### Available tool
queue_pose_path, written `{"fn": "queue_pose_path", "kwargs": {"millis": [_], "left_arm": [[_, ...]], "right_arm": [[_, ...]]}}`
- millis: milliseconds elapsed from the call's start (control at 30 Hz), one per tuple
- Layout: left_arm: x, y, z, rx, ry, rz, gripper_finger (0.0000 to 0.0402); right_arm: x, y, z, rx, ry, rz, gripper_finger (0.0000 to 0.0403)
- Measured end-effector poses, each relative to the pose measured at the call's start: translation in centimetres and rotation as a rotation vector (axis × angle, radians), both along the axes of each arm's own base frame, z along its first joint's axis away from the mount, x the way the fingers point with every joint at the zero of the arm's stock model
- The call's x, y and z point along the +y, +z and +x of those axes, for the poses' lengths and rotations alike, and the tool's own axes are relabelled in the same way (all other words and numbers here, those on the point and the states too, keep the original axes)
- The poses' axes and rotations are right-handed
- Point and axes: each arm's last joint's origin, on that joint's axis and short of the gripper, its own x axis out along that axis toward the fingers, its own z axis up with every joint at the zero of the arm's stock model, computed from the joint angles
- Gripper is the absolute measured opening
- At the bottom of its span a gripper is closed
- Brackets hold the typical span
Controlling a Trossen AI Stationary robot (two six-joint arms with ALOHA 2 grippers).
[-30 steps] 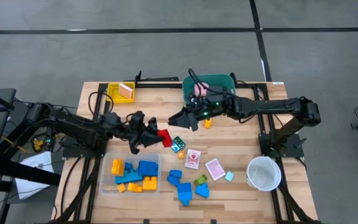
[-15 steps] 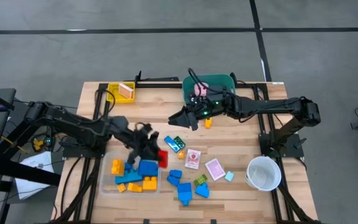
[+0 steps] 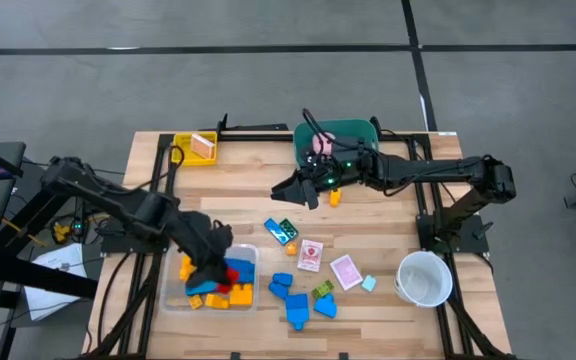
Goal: Pick & Place Toys
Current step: Put the red game piece into the transparent bin
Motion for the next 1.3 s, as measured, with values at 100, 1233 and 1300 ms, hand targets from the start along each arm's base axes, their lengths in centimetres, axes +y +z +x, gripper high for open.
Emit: {"fn": "queue_pose_path", "kwargs": {"millis": [100, 1233, 1300], "left_arm": [[-0.3, 0.1, -0.7, 0.093, 0.026, 0.026, 0.0087], [-1.2, -7.1, 1.0, 0.853, 0.732, -0.021, 0.0095], [-1.2, -7.1, 1.0, 0.857, 0.741, -0.021, 0.0095]], "right_arm": [[0.0, 0.0, 0.0, -0.002, 0.000, -0.001, 0.0214], [0.0, 0.0, 0.0, 0.001, -0.005, -0.019, 0.0214], [0.0, 0.0, 0.0, 0.000, -0.004, -0.025, 0.0214]]}}
